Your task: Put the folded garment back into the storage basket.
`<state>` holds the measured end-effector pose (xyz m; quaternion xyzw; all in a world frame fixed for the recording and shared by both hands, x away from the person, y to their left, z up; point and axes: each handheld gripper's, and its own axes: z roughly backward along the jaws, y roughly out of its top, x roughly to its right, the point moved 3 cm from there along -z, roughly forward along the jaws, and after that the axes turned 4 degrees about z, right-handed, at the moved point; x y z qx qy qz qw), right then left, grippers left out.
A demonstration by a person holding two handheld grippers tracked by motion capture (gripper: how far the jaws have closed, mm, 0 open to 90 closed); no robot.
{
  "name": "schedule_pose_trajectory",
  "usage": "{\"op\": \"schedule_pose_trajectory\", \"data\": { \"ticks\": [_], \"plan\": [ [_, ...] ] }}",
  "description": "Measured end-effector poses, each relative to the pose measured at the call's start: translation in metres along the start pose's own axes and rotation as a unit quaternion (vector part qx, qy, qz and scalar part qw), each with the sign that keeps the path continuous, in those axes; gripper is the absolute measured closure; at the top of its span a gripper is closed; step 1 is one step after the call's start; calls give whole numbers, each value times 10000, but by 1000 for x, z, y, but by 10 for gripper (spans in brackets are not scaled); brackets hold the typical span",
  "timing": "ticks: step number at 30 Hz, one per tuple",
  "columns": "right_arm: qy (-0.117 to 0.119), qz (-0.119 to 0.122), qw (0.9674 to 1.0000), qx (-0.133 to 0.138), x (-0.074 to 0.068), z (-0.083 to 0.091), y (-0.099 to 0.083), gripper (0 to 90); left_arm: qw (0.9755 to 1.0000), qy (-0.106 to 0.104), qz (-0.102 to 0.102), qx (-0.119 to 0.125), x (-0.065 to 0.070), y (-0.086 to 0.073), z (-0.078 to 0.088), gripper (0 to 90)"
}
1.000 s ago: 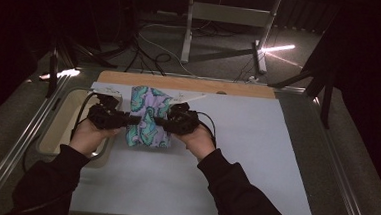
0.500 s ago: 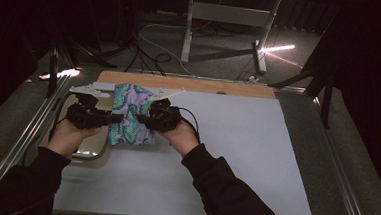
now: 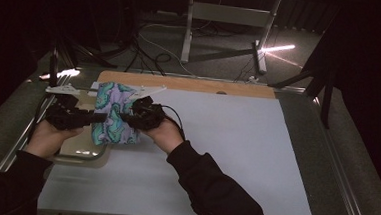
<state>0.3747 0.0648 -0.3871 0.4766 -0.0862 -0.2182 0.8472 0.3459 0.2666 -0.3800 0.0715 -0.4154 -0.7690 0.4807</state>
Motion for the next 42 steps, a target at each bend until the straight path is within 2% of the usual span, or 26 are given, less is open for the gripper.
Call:
{"op": "schedule_pose_trajectory", "data": {
  "ticks": [14,18,25,28,34,36,42],
  "plan": [
    [145,104,9998,-9,-17,-24,17,751,9998,192,59,51,-19,-11,25,763],
    [153,251,9996,-33,-25,-33,21,751,9996,270,105,42,-27,-15,32,763],
    [164,334,9993,-39,-35,-50,30,751,9992,390,119,53,-41,-21,44,763],
    [133,375,9992,-42,-39,-59,33,751,9988,464,169,45,-49,-23,47,763],
    [91,258,9996,12,-44,-81,37,751,9977,612,300,34,-68,-26,51,763],
    [33,303,9995,28,-47,-88,38,750,9973,653,334,31,-73,-28,51,763],
    [-76,300,9995,25,-52,-107,33,750,9964,762,371,-48,-89,-36,46,762]
  ]
}}
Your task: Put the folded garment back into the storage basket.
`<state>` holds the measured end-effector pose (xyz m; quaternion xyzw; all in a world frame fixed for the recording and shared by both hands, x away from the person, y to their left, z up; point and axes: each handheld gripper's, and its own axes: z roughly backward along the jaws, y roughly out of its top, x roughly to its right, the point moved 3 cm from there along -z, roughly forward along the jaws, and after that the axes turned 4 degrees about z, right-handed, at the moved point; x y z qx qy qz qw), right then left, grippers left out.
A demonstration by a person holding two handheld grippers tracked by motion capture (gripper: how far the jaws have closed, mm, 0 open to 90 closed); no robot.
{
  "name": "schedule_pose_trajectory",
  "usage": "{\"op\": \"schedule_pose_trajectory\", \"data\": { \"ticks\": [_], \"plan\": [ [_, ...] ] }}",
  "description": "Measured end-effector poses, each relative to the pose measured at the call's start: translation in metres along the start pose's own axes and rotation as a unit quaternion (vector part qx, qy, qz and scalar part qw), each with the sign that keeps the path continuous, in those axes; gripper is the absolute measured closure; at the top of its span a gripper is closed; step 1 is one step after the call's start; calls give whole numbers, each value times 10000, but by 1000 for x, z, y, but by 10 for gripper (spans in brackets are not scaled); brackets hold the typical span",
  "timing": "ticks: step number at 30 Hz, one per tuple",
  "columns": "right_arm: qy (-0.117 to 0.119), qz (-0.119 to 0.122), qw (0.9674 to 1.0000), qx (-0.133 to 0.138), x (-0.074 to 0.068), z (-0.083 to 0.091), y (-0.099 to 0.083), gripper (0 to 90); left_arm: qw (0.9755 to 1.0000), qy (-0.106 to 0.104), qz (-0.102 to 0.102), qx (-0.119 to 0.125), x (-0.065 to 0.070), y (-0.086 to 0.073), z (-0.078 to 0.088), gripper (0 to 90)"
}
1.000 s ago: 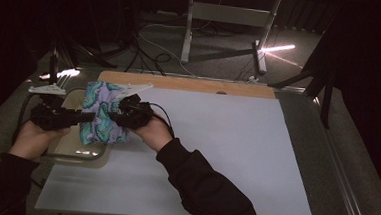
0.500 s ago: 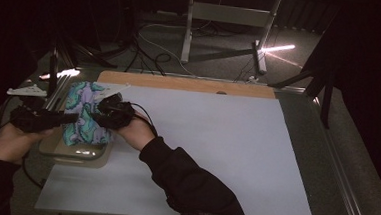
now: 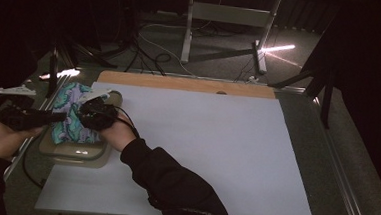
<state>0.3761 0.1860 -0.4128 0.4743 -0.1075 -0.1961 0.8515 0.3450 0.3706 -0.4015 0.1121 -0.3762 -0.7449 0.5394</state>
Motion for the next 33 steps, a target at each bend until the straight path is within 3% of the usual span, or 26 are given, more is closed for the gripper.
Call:
{"op": "schedule_pose_trajectory", "data": {
  "ticks": [3,9,20,22,23,26,30,32,33],
  "plan": [
    [-82,47,10000,-28,-1,-10,-5,749,10000,-13,62,-48,-8,-3,-8,762],
    [-44,-193,9997,-137,1,-24,-17,749,9996,25,101,-259,-15,-10,-22,762],
    [11,-352,9979,-535,3,-37,-37,714,9973,193,19,-701,-14,-17,-43,759],
    [47,-364,9977,-576,4,-37,-40,648,9965,226,5,-800,-14,-18,-47,758],
    [176,-384,9968,-681,4,-38,-42,537,9962,265,4,-833,-14,-19,-50,753],
    [158,-276,9971,-690,4,-37,-44,470,9944,371,6,-989,-16,-22,-57,748],
    [226,-339,9976,-557,6,-29,-42,349,9914,656,-65,-1132,-18,-27,-66,713],
    [257,-357,9982,-417,6,-23,-38,284,9922,660,-11,-1056,-20,-26,-67,676],
    [317,-373,9982,-357,6,-21,-37,238,9925,682,-47,-1010,-19,-26,-68,616]
  ]
}}
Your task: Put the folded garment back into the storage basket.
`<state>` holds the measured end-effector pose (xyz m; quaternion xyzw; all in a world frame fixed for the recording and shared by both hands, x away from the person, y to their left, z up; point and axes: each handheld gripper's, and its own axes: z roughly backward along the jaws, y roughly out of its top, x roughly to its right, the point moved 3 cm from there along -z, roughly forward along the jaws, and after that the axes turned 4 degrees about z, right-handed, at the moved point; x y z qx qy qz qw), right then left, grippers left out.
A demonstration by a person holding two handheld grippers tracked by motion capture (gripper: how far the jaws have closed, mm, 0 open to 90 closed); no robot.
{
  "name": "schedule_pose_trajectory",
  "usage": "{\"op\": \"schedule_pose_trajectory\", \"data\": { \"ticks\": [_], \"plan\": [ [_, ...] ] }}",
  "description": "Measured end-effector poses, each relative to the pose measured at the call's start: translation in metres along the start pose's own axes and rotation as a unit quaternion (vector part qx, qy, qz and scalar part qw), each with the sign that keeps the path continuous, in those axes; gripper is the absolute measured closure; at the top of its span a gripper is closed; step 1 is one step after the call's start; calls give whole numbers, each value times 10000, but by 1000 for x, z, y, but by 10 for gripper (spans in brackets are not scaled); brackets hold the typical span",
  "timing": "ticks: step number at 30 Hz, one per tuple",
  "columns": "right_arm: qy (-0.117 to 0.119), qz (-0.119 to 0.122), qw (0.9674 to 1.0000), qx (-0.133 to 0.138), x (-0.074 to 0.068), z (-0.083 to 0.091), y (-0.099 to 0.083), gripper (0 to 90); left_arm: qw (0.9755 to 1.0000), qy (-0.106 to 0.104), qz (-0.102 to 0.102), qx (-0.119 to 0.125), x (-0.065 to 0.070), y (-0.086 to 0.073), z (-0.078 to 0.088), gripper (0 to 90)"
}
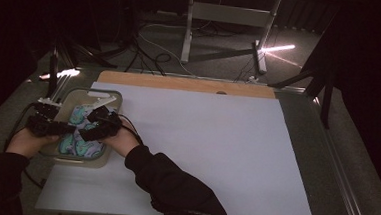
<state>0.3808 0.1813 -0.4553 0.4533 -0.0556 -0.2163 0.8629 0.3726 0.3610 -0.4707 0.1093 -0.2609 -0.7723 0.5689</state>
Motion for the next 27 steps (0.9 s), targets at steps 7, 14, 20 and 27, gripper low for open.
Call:
{"op": "schedule_pose_trajectory", "data": {
  "ticks": [7,14,20,27],
  "plan": [
    [163,54,9990,420,2,23,7,120,9993,187,152,296,6,10,14,300],
    [234,222,9972,678,8,46,9,101,9982,-58,125,581,19,18,25,157],
    [233,193,9972,689,21,63,1,99,9960,-371,-24,811,39,26,32,123],
    [198,219,9972,686,36,82,-10,99,9933,-602,-276,949,65,38,36,14]
  ]
}}
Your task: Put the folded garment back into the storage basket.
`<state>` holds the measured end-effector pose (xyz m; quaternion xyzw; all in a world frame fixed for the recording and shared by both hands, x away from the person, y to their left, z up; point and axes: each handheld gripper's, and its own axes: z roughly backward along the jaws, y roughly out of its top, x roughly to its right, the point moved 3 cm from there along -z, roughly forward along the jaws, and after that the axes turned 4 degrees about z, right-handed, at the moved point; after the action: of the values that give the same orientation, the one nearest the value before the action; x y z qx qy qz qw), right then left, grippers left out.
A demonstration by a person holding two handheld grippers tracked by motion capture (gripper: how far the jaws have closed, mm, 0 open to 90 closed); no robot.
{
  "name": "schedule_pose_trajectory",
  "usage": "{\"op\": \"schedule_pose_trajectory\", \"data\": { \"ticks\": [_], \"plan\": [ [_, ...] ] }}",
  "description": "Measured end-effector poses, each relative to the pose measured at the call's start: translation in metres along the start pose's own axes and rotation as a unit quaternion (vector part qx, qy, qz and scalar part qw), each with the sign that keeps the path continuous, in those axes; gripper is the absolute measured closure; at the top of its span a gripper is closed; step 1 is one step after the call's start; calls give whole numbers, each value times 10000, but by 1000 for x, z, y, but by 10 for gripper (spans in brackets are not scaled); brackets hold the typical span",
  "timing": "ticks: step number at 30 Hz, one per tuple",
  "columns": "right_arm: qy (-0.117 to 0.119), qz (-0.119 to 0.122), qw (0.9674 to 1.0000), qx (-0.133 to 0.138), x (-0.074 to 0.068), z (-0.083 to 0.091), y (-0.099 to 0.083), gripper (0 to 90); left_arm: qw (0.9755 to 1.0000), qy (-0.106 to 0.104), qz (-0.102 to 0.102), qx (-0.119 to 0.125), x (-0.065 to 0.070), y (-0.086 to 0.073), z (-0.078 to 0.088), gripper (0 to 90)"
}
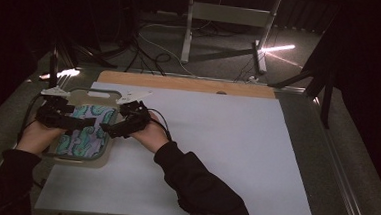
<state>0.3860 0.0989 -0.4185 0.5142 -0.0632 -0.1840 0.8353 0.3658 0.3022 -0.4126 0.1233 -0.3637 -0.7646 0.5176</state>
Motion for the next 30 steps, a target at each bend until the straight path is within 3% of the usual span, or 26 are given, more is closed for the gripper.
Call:
{"op": "schedule_pose_trajectory", "data": {
  "ticks": [6,15,16,19,24,30],
  "plan": [
    [-83,-19,10000,25,11,18,-3,99,9999,-166,-32,23,14,6,-4,0],
    [-205,25,9998,34,25,41,-8,99,9992,-280,-269,-34,35,12,-7,0],
    [-243,6,9997,22,30,49,-9,99,9985,-351,-429,-41,45,15,-9,0],
    [-289,46,9996,-18,35,56,-12,99,9973,-451,-576,2,56,17,-11,0],
    [-344,49,9994,-15,42,67,-16,99,9956,-595,-725,25,72,20,-15,0],
    [-348,81,9993,49,49,80,-26,99,9918,-867,-937,95,93,23,-20,0]
  ]
}}
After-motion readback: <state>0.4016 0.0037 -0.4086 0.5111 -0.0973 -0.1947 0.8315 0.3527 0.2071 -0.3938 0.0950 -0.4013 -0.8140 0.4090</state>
